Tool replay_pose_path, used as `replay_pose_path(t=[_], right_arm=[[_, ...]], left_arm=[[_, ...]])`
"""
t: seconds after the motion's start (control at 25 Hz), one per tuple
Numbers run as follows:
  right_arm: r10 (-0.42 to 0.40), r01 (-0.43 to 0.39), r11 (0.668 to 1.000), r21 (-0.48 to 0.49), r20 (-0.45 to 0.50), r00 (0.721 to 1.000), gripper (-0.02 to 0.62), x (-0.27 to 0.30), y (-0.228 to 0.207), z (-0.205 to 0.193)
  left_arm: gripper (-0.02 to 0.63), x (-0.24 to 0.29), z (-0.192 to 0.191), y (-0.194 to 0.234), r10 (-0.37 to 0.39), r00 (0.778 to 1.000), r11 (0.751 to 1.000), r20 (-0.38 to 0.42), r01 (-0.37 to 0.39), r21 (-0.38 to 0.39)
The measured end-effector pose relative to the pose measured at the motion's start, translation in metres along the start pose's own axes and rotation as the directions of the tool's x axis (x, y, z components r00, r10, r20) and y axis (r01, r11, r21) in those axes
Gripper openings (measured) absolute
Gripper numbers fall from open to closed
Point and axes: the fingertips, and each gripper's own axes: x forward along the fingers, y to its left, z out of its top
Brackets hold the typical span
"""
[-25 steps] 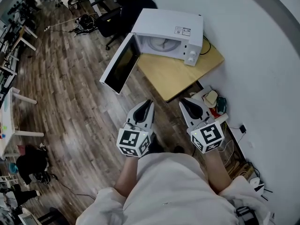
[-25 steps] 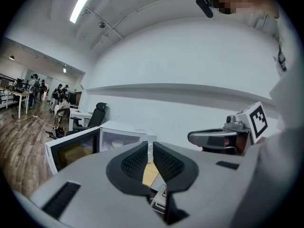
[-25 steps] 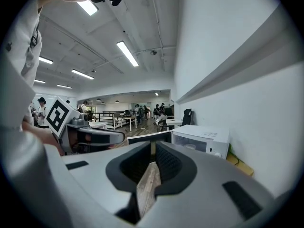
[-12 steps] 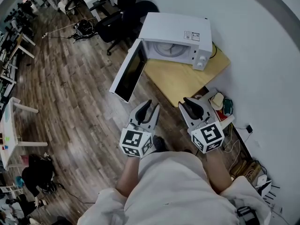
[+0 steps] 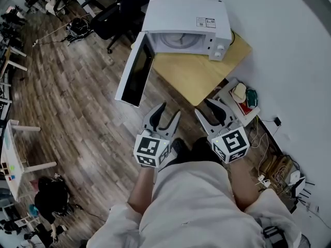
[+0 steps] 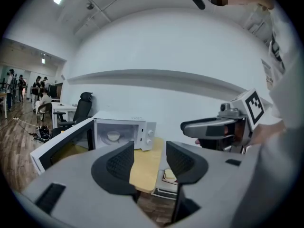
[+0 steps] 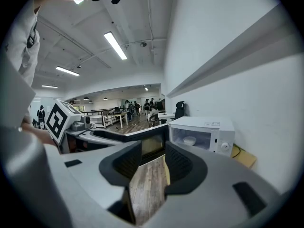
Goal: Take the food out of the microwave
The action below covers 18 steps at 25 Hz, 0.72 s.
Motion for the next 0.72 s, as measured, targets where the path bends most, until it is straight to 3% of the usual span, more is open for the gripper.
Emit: replay_pose_path(t=[0.2,0.72], right_arm=[[-0.029,0.030,0.999,0.039,-0.015,0.999,0.150,0.001,-0.016,-0.011],[-0.024,0.026,0.996,0.083,-0.027,0.999,0.150,0.035,-0.074,-0.011]], left_arm=[[0.210,0.025,-0.015,-0.006,-0.039,0.997,0.998,-0.063,0.041,0.036],[0.224,0.104,-0.020,0.032,0.017,0.984,0.992,-0.179,0.007,0.129]])
